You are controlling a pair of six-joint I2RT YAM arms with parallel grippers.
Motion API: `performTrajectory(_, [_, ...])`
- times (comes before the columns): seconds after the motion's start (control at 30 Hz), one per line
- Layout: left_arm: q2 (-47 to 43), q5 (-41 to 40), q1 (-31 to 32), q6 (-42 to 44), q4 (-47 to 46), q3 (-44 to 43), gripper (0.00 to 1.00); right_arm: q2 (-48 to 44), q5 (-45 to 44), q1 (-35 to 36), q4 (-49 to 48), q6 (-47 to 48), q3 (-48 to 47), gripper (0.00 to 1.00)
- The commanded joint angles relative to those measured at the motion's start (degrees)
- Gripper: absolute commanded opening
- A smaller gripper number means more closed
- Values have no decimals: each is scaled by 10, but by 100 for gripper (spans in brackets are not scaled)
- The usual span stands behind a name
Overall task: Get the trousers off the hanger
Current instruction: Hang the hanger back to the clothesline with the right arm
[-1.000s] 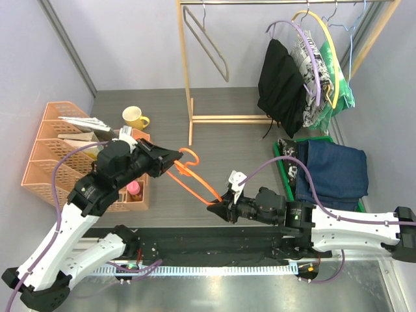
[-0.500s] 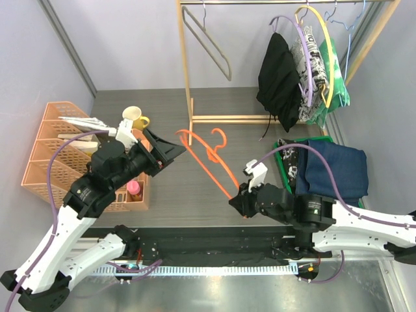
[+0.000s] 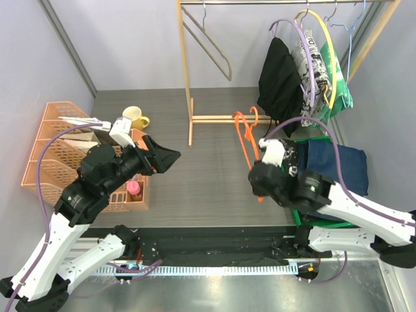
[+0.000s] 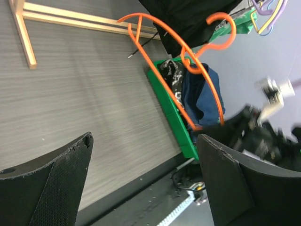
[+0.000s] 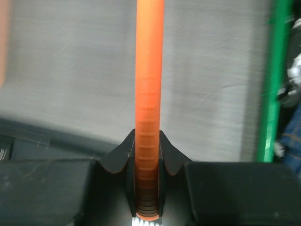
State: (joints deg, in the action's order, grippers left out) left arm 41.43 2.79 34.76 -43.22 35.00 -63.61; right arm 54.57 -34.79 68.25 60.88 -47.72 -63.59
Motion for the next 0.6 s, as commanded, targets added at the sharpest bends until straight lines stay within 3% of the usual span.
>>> performTrajectory(0.0, [-4, 1, 0, 69, -8, 2, 90, 43, 10, -107, -38, 74, -47, 1])
performTrajectory(0.33, [-39, 24, 0, 68, -10, 44, 90, 179, 93, -240, -137, 220, -196, 1])
performTrajectory(0.57, [-56, 32, 0, 75, 12, 36, 90, 205, 134, -301, -263, 297, -209, 1])
